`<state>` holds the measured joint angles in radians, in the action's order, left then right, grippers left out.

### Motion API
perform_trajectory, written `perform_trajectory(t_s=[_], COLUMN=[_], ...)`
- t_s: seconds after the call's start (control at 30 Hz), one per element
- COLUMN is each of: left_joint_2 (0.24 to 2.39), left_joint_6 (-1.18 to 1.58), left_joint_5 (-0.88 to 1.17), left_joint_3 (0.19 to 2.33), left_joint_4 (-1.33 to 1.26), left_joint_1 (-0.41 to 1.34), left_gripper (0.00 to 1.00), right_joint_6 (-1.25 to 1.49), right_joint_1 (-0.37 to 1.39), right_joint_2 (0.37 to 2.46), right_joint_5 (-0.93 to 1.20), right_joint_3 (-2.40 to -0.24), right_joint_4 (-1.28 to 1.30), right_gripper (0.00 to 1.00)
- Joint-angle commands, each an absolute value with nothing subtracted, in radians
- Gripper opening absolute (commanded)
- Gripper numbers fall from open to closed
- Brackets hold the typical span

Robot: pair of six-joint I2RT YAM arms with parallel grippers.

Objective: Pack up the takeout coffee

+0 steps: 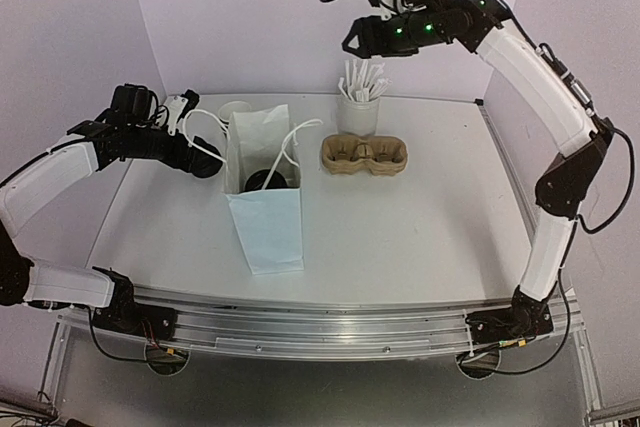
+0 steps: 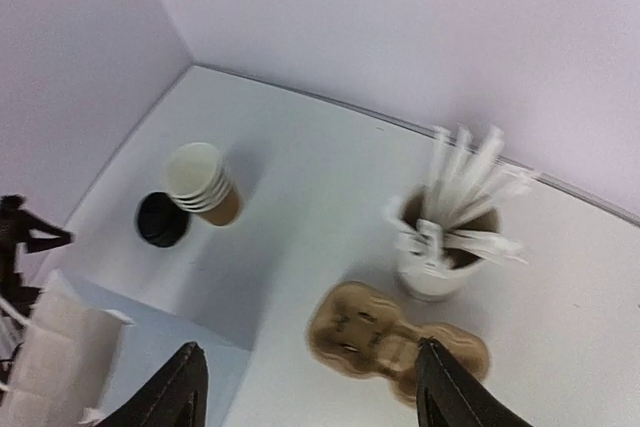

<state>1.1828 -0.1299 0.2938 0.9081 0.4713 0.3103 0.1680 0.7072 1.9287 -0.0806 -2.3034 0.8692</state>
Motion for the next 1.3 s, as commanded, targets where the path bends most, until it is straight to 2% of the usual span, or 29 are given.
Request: perform_trajectory(t_s=[0.0,0.2,0.47,0.57,0.97,1.13,1.27], left_joint_2=[1.157,1.167,1.169,1.171,1.180,1.177,1.172], left_joint_6=[-0.131,-0.136,-0.140,-0.144,-0.149,-0.146,-0.146], left_joint_5=[0.311,0.308,0.297,0.292,0.288,0.291,0.296], left_joint_3=[0.921,0.928,0.926,0.923,0.922,0.924,0.923], left_joint_4=[0.457,0.469,0.471,0.470,0.459,0.461,0.463], left_joint_1=[0.305,0.305,0.305,0.305,0.306,0.305,0.306], left_gripper=[0.94,0.94,0.94,0.94,0.94,0.94,0.94], right_joint_6=[0.203,0.094,0.078,0.082,0.111,0.113,0.106], right_joint_1=[0.576,0.554,0.532,0.532,0.532,0.532,0.532], right_joint_2=[1.921,2.072,2.232,2.269,2.329,2.330,2.300], right_joint_5=[-0.208,-0.133,-0.093,-0.111,-0.068,-0.107,-0.128], right_joint_3=[-2.164,-2.228,-2.414,-2.434,-2.458,-2.468,-2.468], right_joint_4=[0.855,0.837,0.794,0.783,0.756,0.744,0.719], right_gripper=[0.58,0.52,0.51,0.51,0.36,0.06,0.00])
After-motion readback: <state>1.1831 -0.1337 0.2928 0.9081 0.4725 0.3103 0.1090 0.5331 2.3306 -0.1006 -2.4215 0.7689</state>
